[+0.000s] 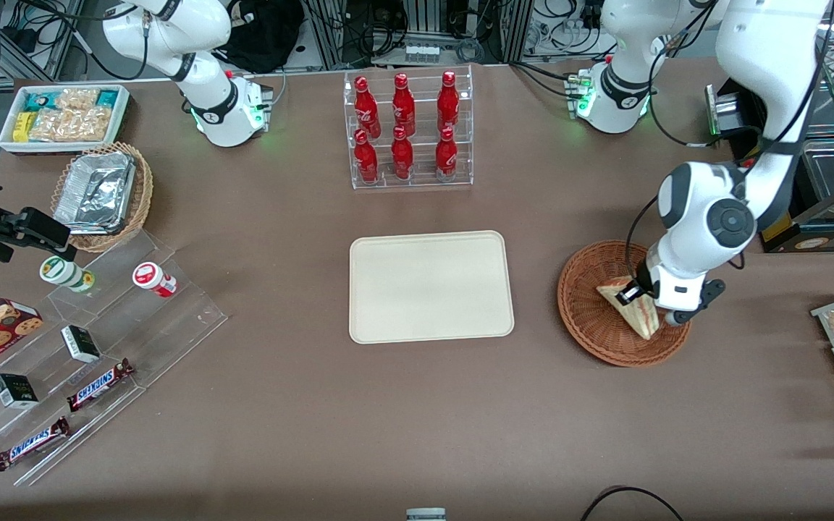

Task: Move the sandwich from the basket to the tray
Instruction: 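Lift the sandwich and carry it with the left gripper over the beige tray, then lower the sandwich onto the tray and open the left gripper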

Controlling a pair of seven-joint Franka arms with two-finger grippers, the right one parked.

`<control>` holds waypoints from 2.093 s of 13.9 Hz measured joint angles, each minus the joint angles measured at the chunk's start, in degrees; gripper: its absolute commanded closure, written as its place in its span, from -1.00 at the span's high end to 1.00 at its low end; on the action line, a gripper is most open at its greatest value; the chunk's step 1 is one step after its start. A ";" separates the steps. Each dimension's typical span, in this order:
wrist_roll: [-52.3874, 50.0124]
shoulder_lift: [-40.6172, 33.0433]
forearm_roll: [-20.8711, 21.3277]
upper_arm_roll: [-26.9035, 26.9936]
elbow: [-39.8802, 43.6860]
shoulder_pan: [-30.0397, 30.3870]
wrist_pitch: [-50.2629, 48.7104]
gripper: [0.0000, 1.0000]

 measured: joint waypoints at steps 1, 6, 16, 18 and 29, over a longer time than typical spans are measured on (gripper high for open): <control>0.16 -1.33 0.00 -0.17 2.03 -0.11 -4.17 -0.75; 0.15 -2.76 -0.11 -2.53 15.17 -6.14 -19.57 -0.75; -4.42 9.86 -0.22 -3.11 27.13 -26.54 -20.84 -0.73; -4.54 13.30 -0.22 -3.08 29.06 -28.81 -20.51 -0.73; -8.83 29.67 5.39 -2.79 37.13 -36.77 -10.83 -0.73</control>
